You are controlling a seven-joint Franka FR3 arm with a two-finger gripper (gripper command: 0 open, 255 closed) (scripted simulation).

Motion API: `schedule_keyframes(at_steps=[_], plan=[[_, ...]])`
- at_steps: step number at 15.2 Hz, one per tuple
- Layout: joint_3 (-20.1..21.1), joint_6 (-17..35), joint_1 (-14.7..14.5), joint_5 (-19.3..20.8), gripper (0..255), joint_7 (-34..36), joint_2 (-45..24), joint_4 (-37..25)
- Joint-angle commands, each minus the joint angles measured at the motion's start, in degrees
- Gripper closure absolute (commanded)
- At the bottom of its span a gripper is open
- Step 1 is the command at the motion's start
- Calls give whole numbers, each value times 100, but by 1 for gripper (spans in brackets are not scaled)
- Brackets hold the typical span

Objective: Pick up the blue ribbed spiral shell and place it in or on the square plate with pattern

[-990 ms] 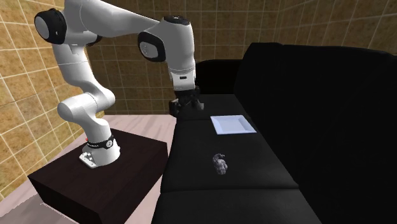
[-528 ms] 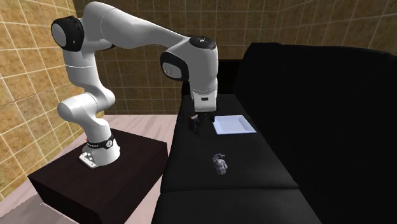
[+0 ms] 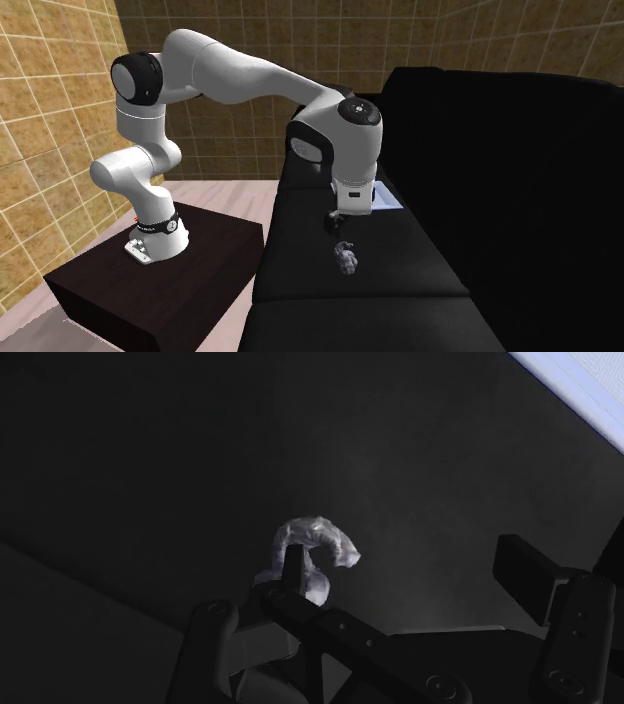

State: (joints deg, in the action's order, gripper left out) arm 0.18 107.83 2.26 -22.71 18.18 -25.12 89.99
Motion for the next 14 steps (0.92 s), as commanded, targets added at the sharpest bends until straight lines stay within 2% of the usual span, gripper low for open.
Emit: schedule_keyframes(at_steps=[1,7,14], plan=[[8,112,-5,-35,0,-8,-144,-26],[50,481,-83,-86,0,-49,-240,231],[50,480,-83,-86,0,-49,-240,231]])
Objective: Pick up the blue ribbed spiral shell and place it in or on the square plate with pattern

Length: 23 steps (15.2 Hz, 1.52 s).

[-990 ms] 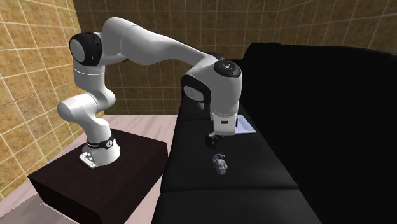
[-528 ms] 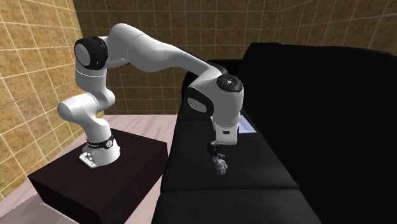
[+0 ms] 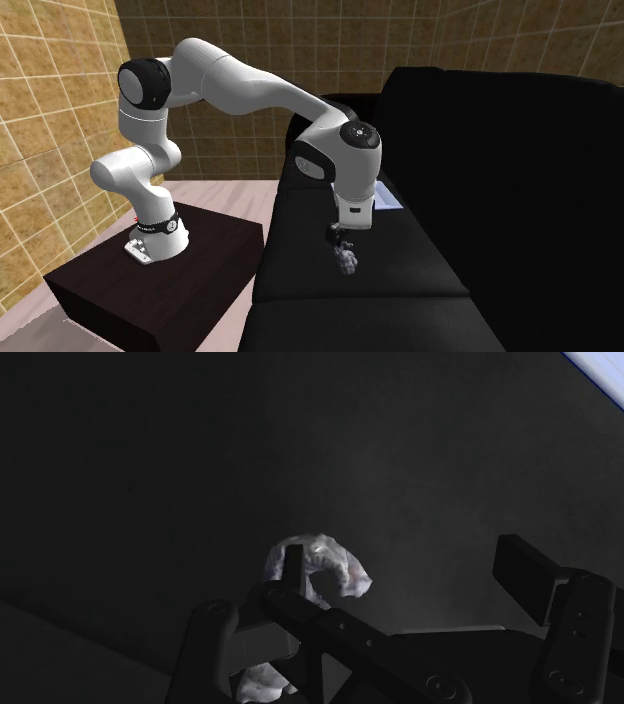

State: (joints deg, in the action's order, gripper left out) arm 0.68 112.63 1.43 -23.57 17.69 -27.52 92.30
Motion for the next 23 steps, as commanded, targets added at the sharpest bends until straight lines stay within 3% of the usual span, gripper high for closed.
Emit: schedule_keyframes(at_steps=[1,10,11,17,23], plan=[[0,0,0,0,255,0,0,0],[0,0,0,0,255,0,0,0],[0,0,0,0,0,0,0,0],[-328,213,188,495,0,-355,-4,-22],[-298,533,143,455,0,-392,-136,156]])
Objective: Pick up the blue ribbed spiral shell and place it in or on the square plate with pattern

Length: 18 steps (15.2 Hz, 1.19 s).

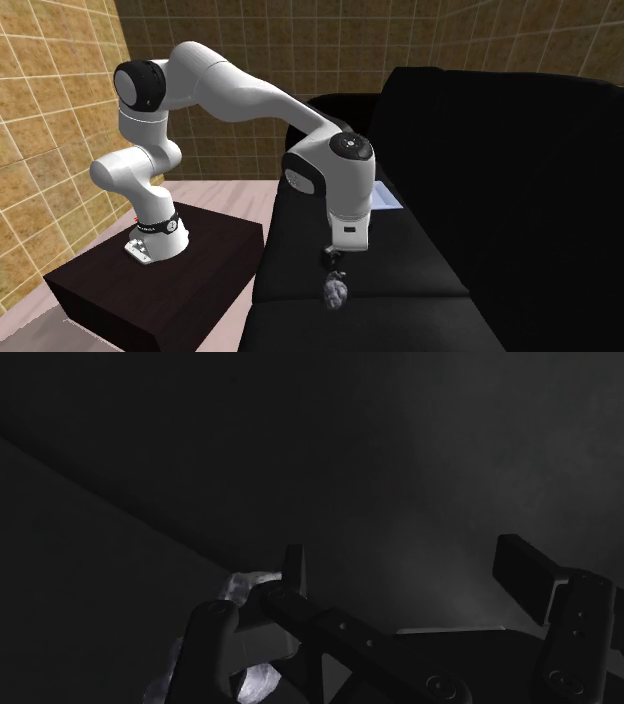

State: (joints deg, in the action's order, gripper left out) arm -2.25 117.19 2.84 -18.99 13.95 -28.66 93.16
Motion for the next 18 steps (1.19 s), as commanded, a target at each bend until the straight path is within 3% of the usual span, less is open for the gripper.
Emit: schedule_keyframes(at_steps=[1,10,11,18], plan=[[2,138,-7,-13,0,-24,-51,102],[18,236,-17,-26,0,-33,-99,149],[21,224,-24,-24,255,-18,-108,125],[24,258,-31,-29,255,-22,-95,170]])
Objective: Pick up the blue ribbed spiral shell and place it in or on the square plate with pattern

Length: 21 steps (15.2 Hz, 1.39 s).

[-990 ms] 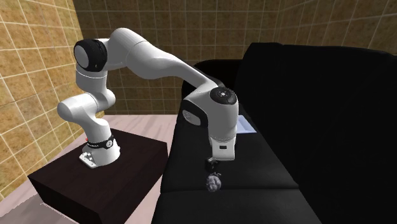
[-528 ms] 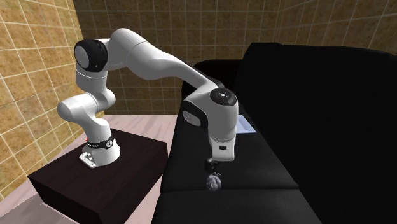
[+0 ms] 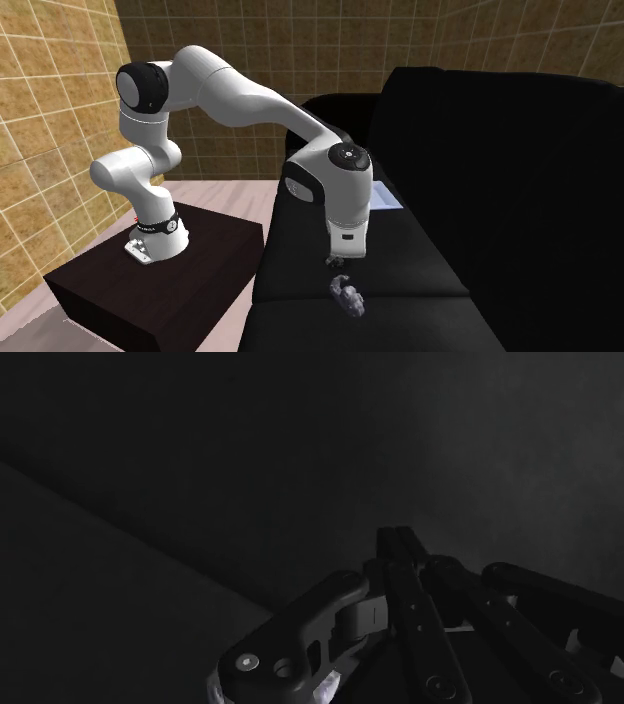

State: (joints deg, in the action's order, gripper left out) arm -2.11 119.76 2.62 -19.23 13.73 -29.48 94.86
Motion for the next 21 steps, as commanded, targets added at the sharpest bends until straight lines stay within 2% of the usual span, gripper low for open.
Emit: schedule_keyframes(at_steps=[1,2,3,12,21], plan=[[10,1,-8,-4,255,-1,-4,9],[2,2,-2,-1,255,0,2,4],[2,2,-2,-1,0,0,2,4],[-627,1021,-99,936,0,190,457,338],[-574,1421,-85,849,0,137,84,369]])
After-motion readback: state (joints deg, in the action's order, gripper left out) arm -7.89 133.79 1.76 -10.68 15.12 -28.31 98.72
